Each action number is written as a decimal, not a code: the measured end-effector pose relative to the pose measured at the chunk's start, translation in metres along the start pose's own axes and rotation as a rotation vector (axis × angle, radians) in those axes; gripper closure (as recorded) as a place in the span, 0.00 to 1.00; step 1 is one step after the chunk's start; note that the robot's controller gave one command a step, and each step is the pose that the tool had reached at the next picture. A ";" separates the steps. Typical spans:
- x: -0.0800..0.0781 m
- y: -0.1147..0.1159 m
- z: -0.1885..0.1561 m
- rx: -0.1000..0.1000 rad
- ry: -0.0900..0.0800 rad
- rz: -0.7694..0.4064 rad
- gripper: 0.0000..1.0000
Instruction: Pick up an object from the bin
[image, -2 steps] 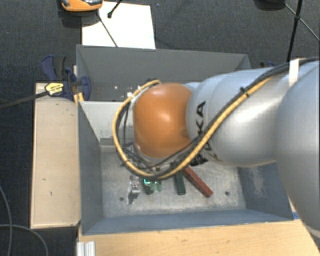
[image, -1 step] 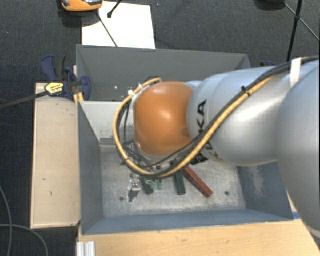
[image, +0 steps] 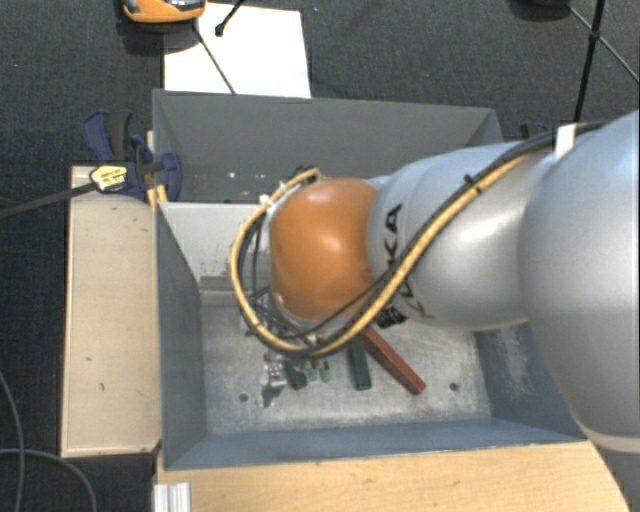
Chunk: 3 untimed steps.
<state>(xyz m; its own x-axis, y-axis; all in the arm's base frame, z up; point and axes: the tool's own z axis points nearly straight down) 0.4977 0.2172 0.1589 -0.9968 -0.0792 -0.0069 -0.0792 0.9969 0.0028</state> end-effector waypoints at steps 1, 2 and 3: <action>-0.008 -0.064 0.060 0.001 0.003 0.064 0.00; -0.008 -0.095 0.082 0.004 0.002 0.053 0.00; -0.046 -0.096 0.084 0.000 -0.012 -0.373 1.00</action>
Offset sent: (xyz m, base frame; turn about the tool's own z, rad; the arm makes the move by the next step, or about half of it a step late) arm 0.0153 -0.0590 -0.0760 -0.0241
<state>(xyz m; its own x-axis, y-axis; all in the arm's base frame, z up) 0.5518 0.1255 0.0750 -0.8994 -0.4368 -0.0191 -0.4368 0.8995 -0.0018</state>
